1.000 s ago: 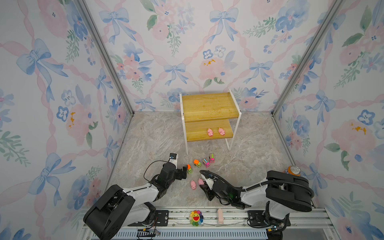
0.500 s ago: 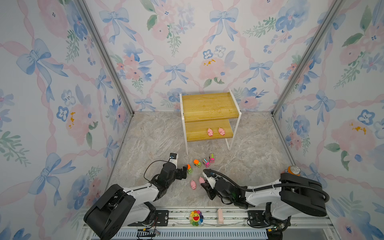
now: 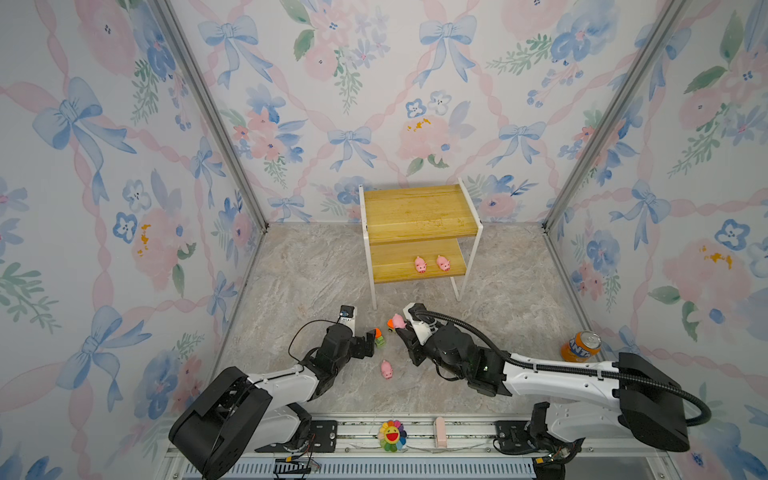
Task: Place and organize the plastic toys onto the shelf
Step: 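Lift the pig with the right gripper and carry it to the lower shelf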
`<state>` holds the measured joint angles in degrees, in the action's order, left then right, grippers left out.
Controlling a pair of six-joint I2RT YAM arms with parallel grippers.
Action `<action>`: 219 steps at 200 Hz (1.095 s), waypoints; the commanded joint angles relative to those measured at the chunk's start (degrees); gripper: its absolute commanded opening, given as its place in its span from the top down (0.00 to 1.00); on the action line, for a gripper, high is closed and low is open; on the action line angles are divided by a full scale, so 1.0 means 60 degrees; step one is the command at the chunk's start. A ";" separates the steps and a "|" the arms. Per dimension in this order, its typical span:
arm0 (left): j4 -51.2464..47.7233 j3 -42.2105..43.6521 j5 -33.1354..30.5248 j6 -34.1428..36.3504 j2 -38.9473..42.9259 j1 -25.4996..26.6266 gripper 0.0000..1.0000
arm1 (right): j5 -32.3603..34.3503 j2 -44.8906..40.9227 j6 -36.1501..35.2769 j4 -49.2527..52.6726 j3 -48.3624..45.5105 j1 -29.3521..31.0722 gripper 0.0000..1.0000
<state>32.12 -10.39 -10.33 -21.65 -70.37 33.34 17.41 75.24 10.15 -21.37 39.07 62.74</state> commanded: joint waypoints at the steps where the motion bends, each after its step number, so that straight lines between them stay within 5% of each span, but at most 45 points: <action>1: -0.0226 -0.0249 0.0209 0.0164 -0.0135 -0.0041 0.02 | -0.0118 -0.0033 -0.0436 0.0387 0.0732 -0.0777 0.73; 52: -0.0416 -0.0408 0.0321 0.0312 -0.0006 -0.0047 0.02 | 0.0127 0.0994 -0.0495 0.0614 0.2398 -0.1863 0.73; 219: -0.0402 -0.0291 0.0341 0.0281 0.0193 -0.0107 0.02 | 0.1055 0.3681 0.0319 0.0002 0.4161 -0.2055 0.72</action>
<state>30.09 -11.92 -8.47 -20.97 -70.02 33.17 23.22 95.72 10.48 -20.38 62.63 51.31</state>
